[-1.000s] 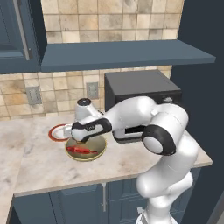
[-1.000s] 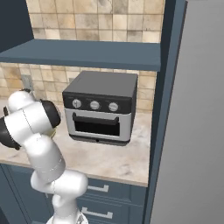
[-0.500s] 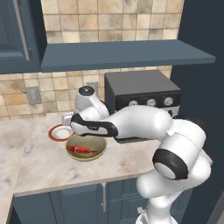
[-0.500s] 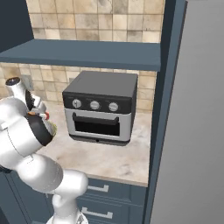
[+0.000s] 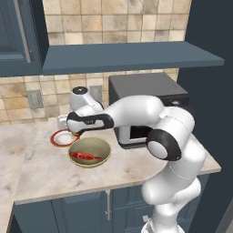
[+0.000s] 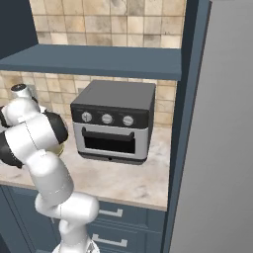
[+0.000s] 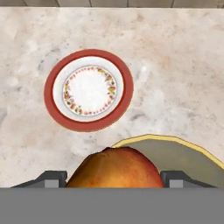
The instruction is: Remove the peach from the bowl and place it on the small plate. Then place the bowl with only the fish in the microwave, close the door, and press the start button to microwave the fish.
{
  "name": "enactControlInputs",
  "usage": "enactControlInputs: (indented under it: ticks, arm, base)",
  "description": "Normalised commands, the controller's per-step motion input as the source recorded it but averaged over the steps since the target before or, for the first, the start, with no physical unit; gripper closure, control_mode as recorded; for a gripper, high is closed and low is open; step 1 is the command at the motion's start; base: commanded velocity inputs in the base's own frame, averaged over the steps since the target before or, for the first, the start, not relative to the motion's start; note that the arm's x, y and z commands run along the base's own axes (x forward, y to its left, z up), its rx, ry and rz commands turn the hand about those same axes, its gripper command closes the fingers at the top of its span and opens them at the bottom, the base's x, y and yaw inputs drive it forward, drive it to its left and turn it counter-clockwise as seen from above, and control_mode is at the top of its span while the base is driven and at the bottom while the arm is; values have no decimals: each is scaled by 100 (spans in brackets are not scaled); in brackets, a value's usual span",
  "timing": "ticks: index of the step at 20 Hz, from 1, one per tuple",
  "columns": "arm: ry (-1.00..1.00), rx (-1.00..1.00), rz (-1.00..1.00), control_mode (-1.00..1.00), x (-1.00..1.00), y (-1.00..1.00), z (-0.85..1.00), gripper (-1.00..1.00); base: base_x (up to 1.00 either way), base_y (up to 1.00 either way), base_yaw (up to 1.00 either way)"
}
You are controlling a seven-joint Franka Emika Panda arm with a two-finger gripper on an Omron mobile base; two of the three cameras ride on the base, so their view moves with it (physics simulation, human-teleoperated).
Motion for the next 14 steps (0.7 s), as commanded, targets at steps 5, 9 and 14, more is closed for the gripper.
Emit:
enactControlInputs:
  ticks: [5, 9, 14]
  arm:
    - [6, -10, 0, -100, 0, 25, -32, 100]
    - [7, -7, 0, -100, 6, 5, -26, 100]
    - [7, 0, 0, -100, 20, 0, -24, 100]
  base:
    - [0, 0, 0]
    - [0, 0, 0]
    - [0, 0, 0]
